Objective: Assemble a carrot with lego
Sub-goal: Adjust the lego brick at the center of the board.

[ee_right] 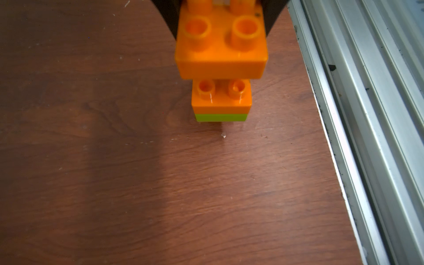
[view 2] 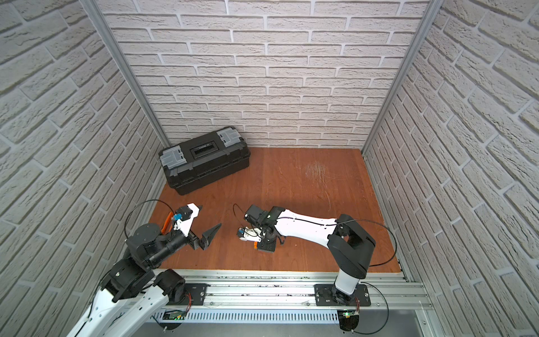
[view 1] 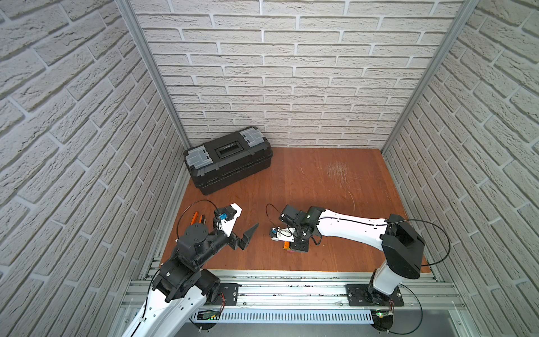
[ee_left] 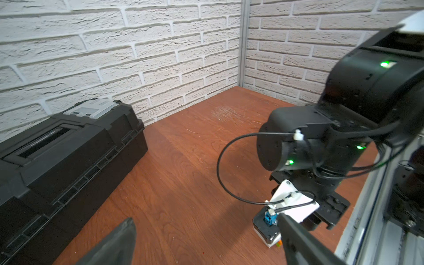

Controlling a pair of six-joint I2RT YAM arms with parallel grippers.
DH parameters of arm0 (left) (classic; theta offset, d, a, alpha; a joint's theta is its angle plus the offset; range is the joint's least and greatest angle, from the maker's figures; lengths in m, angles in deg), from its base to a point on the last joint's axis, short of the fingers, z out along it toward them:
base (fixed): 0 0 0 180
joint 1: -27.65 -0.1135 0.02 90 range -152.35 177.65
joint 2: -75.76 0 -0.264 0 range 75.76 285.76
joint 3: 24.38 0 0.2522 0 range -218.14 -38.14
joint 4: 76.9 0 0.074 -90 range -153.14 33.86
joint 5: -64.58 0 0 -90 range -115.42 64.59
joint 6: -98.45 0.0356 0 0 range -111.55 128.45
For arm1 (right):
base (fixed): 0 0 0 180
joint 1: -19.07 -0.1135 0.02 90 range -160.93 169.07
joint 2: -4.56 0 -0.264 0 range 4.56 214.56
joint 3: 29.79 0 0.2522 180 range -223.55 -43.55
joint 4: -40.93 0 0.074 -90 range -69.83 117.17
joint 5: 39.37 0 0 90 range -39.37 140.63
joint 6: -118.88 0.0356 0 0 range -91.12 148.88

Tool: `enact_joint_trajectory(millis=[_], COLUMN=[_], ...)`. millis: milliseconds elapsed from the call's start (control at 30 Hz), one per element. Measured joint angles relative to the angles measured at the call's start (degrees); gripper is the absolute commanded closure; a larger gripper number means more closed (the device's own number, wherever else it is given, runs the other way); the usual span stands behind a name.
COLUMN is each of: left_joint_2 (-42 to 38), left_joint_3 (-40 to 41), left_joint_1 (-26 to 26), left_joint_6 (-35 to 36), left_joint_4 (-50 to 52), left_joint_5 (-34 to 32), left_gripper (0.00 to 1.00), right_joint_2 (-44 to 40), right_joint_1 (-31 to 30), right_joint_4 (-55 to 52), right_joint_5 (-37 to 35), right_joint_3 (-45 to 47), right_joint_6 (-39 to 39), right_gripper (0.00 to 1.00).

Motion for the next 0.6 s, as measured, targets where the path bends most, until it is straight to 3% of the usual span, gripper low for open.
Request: enact_joint_trajectory(millis=[167, 600], left_joint_2=[-1.1, -1.3], left_joint_3=[0.0, -0.1], left_joint_1=[0.0, 0.0], left_joint_6=[2.6, 8.5], left_joint_4=[1.0, 5.6], left_joint_5=[4.9, 10.5], left_gripper=[0.02, 0.02], right_joint_2=[0.0, 2.3], right_joint_1=[0.0, -0.5], right_joint_4=[1.7, 1.7], right_joint_5=[1.2, -0.2], right_joint_3=[0.2, 0.1], right_joint_6=[-3.4, -5.9], right_gripper=[0.98, 0.98])
